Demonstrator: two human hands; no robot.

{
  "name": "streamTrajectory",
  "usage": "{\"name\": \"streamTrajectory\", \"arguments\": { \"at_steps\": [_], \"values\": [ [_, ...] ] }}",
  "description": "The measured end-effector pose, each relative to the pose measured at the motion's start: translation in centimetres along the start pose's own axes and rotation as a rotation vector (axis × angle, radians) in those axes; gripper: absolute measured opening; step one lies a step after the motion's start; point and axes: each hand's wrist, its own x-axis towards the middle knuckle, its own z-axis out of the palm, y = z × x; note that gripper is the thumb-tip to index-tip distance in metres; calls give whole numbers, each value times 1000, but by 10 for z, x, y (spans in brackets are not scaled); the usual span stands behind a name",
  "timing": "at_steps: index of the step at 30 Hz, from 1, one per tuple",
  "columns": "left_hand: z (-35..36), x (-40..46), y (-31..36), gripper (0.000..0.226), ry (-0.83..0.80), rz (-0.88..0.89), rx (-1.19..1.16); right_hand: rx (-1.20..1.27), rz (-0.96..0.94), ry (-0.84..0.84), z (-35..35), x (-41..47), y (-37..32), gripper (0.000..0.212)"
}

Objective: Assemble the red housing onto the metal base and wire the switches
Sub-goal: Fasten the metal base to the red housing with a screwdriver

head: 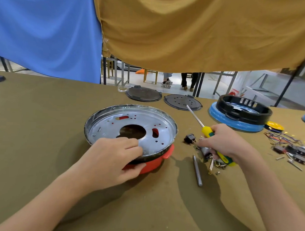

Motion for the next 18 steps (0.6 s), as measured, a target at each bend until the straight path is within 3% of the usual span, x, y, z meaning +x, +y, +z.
{"name": "streamTrajectory", "arguments": {
  "at_steps": [7, 10, 13, 18],
  "values": [
    [3, 0, 1, 27, -20, -13, 11, -421, 72, -199, -20, -11, -1, 22],
    [1, 0, 0, 31, -15, -51, -4, -480, 122, -256, -16, -10, 3, 21],
    [-1, 0, -4, 36, -38, -127, -56, -505, 152, -262, -8, -6, 5, 36],
    [-9, -3, -14, 74, -237, -350, -49, -677, 100, -228, -6, -8, 2, 31]
  ]
}}
